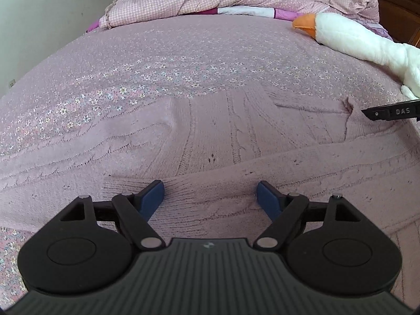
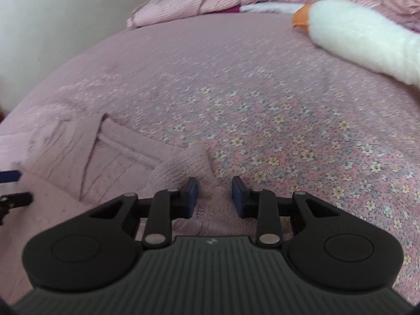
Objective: Fold small clothes
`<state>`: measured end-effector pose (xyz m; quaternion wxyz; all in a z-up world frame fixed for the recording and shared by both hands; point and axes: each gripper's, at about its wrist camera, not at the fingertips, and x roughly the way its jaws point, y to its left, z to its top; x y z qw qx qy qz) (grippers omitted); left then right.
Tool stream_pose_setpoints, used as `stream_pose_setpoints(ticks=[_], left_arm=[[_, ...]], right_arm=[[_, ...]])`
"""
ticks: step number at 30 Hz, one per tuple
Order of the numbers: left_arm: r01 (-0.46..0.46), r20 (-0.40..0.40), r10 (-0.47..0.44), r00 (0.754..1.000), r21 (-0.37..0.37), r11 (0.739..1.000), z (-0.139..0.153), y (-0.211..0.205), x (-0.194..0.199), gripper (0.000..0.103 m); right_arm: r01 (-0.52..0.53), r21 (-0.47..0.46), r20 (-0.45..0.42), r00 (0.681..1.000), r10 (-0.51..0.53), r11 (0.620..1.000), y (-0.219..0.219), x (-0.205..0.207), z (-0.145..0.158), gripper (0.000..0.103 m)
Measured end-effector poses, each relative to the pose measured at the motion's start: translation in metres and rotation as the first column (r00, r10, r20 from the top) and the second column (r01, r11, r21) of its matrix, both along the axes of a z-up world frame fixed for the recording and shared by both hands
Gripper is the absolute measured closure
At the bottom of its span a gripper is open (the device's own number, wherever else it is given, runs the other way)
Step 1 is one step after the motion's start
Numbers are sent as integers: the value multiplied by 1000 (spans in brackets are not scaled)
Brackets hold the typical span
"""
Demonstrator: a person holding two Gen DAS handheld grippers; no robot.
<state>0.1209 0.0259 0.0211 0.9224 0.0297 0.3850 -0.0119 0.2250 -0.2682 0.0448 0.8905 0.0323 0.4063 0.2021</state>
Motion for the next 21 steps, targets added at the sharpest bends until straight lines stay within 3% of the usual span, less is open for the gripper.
stream_pose_setpoints(ticks=[4,7,11,16,21], left_arm=[[-3,5,3,1000,3,1000,-2,-1,-1,19],[-5,9,5,1000,8,1000,-2,-2,-1,18],[-2,10,2,1000,6,1000,-3,-1,-2,18],[-6,16,6,1000,9,1000,-4,-2,-2,17],[-5,21,5,1000,11,1000,-5,-2,-3,16]], right_arm=[[-70,4,-18,997,70,998,-1,-2,2,72],[-98,14,-4,995,98,995,3,-6,1,87],[-103,-30,61,993,105,994,10,-14,6,93],[7,-234,198,979,41,972,31,-15,0,95],[47,-329,237,971,34,943,47,-15,-7,94]])
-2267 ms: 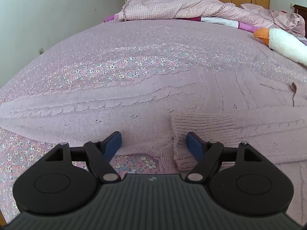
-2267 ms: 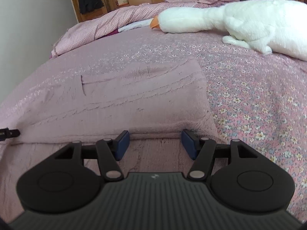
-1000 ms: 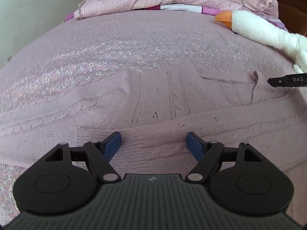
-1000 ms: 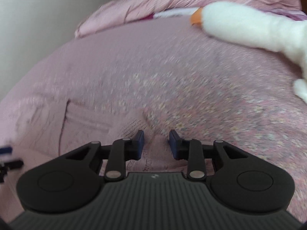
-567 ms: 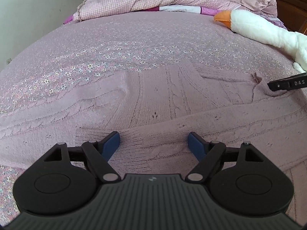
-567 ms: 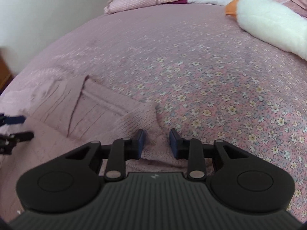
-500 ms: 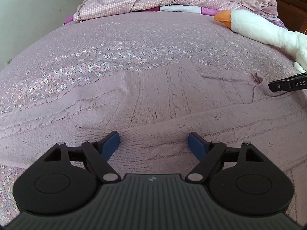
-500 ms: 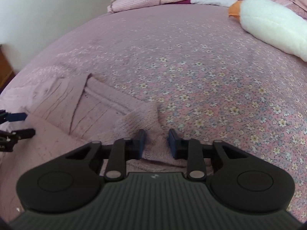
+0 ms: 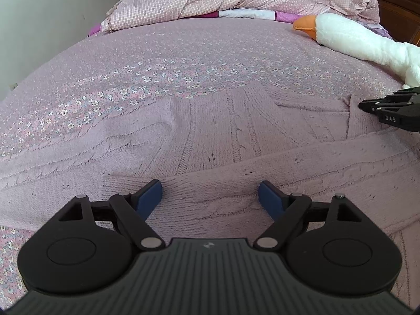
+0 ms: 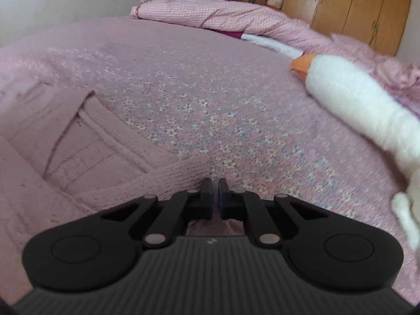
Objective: Fold small clothes
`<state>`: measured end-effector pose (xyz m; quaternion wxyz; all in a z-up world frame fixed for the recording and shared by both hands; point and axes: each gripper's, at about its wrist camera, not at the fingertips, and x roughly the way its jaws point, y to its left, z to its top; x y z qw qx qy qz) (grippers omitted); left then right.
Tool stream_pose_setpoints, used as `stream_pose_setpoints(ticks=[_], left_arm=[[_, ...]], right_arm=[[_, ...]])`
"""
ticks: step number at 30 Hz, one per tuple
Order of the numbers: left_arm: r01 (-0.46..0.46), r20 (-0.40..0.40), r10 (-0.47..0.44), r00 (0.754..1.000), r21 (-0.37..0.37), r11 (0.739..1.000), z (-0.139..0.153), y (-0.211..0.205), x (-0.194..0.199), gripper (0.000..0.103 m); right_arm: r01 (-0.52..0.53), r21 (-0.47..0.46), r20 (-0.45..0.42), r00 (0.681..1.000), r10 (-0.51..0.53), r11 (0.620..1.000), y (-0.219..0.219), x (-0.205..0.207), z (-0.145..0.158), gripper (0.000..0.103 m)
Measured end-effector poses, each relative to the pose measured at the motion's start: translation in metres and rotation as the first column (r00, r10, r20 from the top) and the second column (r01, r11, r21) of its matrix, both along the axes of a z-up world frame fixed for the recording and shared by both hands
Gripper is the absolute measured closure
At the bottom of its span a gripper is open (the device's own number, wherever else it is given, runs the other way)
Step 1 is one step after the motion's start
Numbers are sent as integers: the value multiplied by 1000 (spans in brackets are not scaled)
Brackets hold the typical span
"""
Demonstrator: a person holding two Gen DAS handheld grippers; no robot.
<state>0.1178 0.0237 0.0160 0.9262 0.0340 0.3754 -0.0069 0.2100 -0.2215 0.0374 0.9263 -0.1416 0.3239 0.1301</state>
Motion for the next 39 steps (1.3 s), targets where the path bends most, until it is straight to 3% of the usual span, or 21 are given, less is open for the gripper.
stream_pose_setpoints(ticks=[3,6,8,9,10,18,24,30,35,39], left_arm=[[-6,-2,6,1000,-5,1000,1,1,0,16],[-10,-11,10,1000,-14,1000,5,3,-2,16],[-21,-20,20,1000,-25,999,10,7,-4,16],[-28,-21,28,999,-30,999,13,9,-6,16],[-36,-21,35,999,-35,999,17,12,-8,15],[-139,-33,138,990,-48,989,42,51,-39,15],[-244,-43,241,970,-99,965,55,97,-67,15],[-370,-49,368,929,-173,913,60,152,-90,13],[-451,-73,447,892,-228,863,54,188,-101,12],[-501,-91,495,864,-260,826,45,209,-105,12]], right_arm=[[54,-3,13,998,-54,999,1,-3,6,94],[119,90,8,993,-120,989,-5,-11,22,90],[144,167,1,989,-147,975,-8,-23,34,69],[154,199,-1,988,-157,968,-9,-31,39,52],[155,222,0,987,-159,963,-9,-39,44,44],[150,356,-68,989,-135,922,1,-113,71,44],[163,428,-106,986,-130,889,14,-158,89,44],[229,465,-160,972,-173,855,23,-192,93,43],[291,469,-197,955,-222,834,31,-211,81,35],[347,442,-228,935,-270,827,35,-222,70,34]])
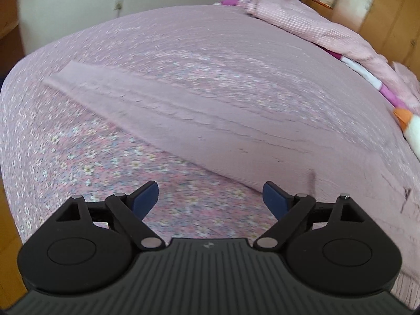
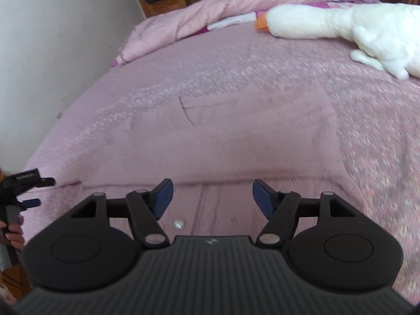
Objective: Fold small clothes
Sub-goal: 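Grasp the extended sleeve cuff with the left gripper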
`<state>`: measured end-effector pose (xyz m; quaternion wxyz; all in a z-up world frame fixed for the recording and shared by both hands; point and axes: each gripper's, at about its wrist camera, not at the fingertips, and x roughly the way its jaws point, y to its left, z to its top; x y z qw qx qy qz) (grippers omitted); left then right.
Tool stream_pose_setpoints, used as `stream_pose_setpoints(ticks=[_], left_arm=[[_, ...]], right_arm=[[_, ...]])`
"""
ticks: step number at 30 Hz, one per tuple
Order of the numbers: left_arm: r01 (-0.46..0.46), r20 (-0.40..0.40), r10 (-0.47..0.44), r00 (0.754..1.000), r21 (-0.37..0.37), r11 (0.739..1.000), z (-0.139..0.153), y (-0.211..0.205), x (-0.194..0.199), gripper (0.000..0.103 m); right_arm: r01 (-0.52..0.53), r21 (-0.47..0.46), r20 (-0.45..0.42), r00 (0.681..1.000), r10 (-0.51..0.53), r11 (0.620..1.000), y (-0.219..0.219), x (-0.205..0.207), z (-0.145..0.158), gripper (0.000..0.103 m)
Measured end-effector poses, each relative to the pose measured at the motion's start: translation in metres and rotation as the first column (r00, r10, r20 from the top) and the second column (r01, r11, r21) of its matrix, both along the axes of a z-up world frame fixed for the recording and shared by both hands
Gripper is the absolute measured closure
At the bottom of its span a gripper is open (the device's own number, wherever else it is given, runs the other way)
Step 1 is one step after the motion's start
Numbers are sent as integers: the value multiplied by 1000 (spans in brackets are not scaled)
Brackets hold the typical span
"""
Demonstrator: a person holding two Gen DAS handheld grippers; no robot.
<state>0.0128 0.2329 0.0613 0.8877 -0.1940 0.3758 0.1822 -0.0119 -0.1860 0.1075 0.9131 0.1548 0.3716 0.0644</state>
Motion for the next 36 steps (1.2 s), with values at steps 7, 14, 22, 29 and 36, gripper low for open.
stream_pose_setpoints(ticks=[7,14,22,29,36], left_arm=[[-103,30,107,994,-103,989,-16,37,8,12],[-155,87,168,982,-136,978,-26,66,29,12],[-134,145,135,980,-19,991,-29,71,64,14],[-92,159,83,984,52,994,-27,70,64,82],[-52,266,43,963,25,998,1,62,41,93]], right_arm=[[34,-24,-40,999,-35,999,4,-10,-10,34],[47,-39,-38,998,-48,998,9,-10,-11,34],[63,-56,-41,997,-66,996,9,-7,-16,34],[93,-68,-41,995,-96,993,5,-7,-20,34],[111,-55,-31,993,-113,992,3,-8,-20,34]])
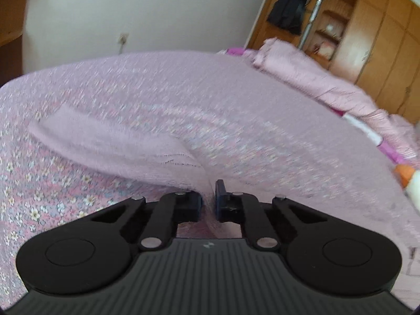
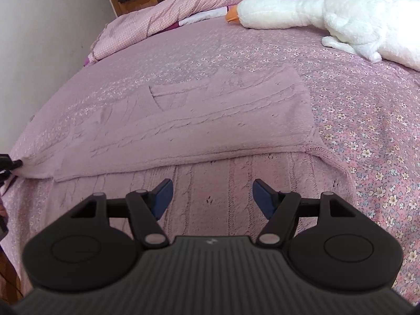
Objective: Fold small clothes
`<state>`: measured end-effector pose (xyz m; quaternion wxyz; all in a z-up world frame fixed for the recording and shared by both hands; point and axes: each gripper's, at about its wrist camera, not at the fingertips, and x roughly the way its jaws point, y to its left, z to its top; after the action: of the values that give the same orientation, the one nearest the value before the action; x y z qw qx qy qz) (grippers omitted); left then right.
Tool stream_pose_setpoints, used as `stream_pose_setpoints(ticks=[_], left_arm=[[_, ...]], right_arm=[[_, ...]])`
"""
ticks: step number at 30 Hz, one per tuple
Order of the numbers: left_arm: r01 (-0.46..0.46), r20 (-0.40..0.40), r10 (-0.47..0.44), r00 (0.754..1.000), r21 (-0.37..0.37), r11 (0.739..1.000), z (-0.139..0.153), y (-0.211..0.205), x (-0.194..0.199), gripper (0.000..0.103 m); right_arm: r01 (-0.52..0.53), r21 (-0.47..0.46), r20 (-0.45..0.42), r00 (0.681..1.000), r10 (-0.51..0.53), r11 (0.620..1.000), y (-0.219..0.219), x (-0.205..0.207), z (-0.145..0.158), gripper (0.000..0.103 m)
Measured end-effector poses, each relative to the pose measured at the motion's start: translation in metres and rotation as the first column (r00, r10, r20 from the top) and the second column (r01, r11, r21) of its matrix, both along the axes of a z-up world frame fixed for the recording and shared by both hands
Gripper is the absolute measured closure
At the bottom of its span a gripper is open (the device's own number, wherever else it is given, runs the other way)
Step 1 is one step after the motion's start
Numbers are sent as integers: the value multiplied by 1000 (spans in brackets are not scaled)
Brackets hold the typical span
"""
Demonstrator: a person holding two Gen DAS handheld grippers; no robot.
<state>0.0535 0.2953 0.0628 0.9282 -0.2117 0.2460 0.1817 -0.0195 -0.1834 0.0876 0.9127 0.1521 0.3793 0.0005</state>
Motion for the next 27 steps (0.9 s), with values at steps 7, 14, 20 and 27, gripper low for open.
stream_pose_setpoints(ticks=[7,14,20,27], left_arm=[[79,130,-86,988,57,995,47,-36,-17,93],[218,219,-255,942,178,960,94,-99,-27,94],[274,149,-294,944,142,951,99,-131,-21,93],[209,33,-210,977,24,978,58,-107,-17,67]], right_arm=[[14,16,17,1000,-14,1000,-5,-3,2,34],[31,37,34,999,-32,999,-11,-4,3,34],[25,57,50,998,-28,998,-15,-10,4,34],[32,66,67,997,-36,997,-22,-14,1,34]])
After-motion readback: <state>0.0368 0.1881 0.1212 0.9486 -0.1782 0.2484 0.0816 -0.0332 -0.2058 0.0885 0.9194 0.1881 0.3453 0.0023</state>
